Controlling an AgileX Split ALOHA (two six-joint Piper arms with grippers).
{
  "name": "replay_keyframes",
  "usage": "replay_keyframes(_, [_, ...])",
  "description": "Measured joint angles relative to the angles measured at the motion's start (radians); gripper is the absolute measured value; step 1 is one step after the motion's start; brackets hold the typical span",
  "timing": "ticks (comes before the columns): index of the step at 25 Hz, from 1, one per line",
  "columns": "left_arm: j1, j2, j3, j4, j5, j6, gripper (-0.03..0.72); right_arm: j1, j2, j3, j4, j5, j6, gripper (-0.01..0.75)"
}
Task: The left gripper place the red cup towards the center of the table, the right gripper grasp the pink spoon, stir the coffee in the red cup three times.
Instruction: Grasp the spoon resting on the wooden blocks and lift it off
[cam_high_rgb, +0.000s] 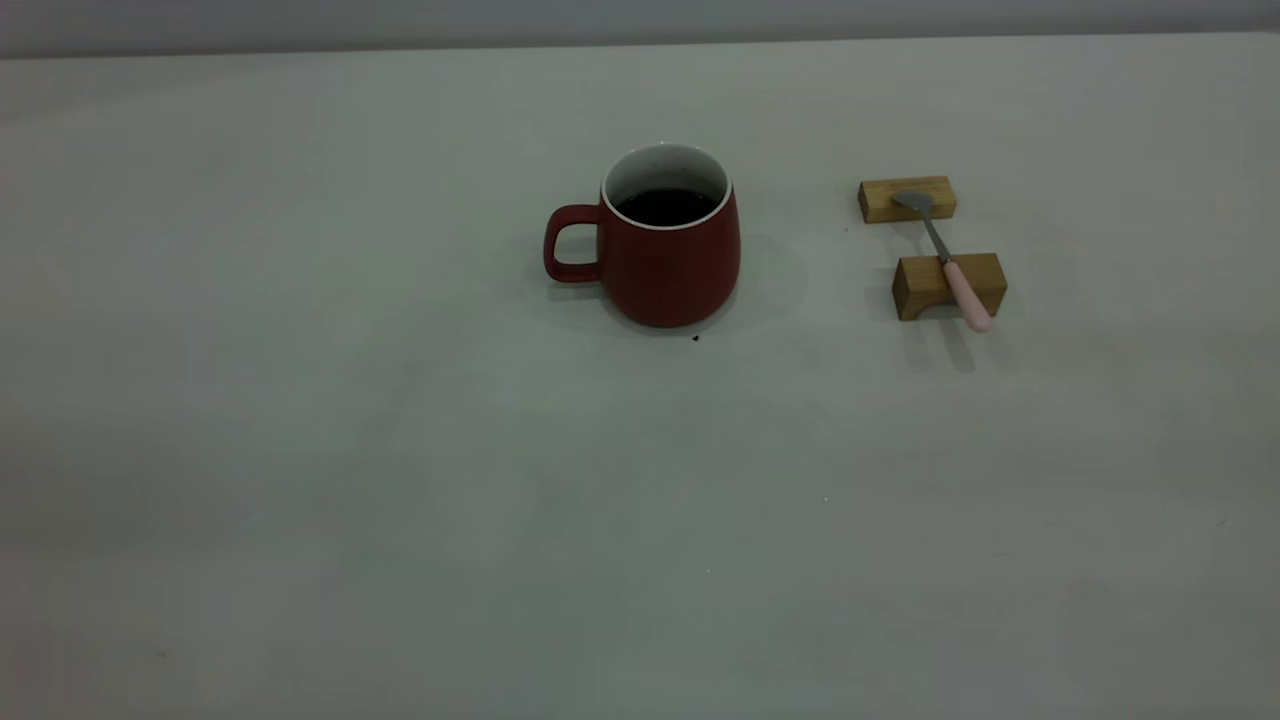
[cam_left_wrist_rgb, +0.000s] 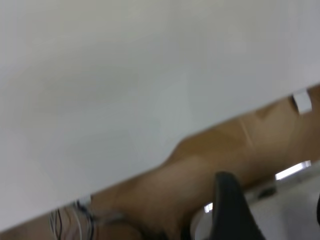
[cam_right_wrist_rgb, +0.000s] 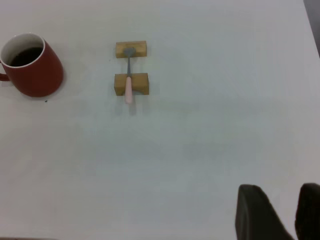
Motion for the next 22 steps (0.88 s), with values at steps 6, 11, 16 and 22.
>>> replay_keyframes(6, [0.052, -0.162, 0.000, 0.000, 0.001, 0.001, 0.482, 0.000, 0.000, 0.000, 0.000, 0.000, 0.000, 0.237])
replay_keyframes(11, [0.143, -0.250, 0.000, 0.000, 0.005, 0.001, 0.482, 0.000, 0.000, 0.000, 0.000, 0.000, 0.000, 0.237])
replay_keyframes(16, [0.185, -0.251, 0.000, 0.000, 0.005, 0.001, 0.482, 0.000, 0.000, 0.000, 0.010, 0.000, 0.000, 0.237])
replay_keyframes(22, [0.186, -0.251, 0.000, 0.000, 0.005, 0.001, 0.482, 0.000, 0.053, -0.023, 0.068, -0.044, -0.034, 0.288])
